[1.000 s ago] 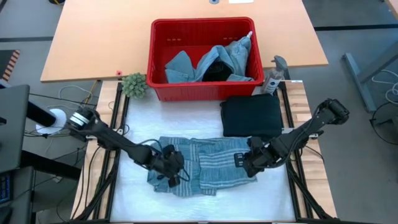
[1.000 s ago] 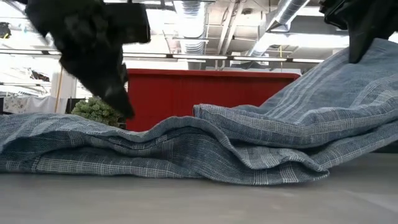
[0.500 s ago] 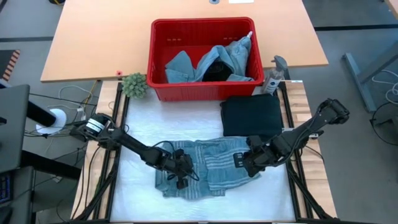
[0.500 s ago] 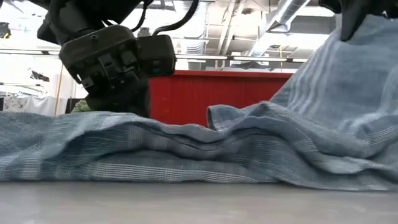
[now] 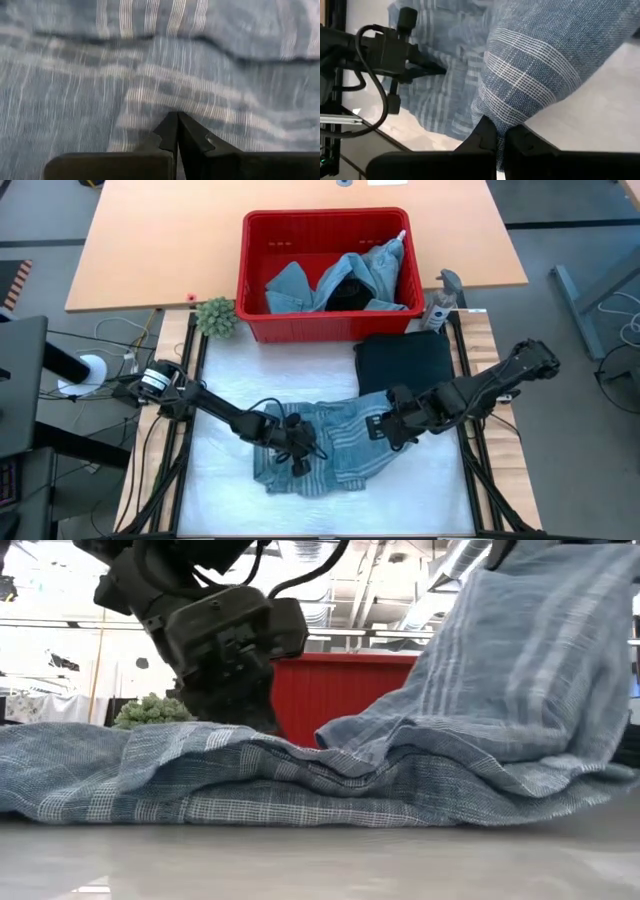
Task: Fold Laundry from Bin
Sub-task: Fold the blue polo shirt
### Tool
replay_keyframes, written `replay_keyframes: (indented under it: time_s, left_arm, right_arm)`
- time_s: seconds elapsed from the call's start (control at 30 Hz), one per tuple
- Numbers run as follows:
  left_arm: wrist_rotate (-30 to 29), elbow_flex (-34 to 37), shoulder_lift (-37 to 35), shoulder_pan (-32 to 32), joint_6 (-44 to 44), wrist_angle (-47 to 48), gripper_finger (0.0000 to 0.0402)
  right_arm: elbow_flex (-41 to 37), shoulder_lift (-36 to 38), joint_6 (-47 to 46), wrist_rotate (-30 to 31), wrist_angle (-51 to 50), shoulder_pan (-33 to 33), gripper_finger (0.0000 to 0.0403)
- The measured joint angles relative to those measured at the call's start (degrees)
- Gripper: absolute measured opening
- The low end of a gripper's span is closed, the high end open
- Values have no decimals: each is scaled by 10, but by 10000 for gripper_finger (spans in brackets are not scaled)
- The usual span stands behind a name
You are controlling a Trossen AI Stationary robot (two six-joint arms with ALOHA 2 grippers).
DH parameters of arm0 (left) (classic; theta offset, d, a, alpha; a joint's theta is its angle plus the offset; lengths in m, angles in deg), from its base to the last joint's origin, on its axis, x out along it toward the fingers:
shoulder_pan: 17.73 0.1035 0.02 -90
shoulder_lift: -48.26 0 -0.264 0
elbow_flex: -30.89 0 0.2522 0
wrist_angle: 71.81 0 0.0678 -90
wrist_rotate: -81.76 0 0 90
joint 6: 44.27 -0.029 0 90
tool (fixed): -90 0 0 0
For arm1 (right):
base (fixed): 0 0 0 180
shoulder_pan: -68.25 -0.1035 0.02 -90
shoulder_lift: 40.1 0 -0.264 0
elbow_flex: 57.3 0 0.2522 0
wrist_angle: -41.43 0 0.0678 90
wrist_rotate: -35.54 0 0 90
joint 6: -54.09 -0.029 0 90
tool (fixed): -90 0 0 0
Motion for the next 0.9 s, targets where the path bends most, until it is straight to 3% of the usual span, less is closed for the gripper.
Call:
replay_keyframes:
  time_s: [0.23, 0.47, 0.9]
  left_arm:
    - [1, 0, -2, 14, 16, -42, 0]
    - [-73, -1, -51, 52, 11, -44, 0]
    - [10, -3, 12, 123, -11, -107, 0]
  right_arm:
    - [14, -6, 48, 0, 26, 26, 27]
    - [14, -6, 48, -1, 24, 20, 27]
    - [14, -6, 48, -2, 30, 10, 27]
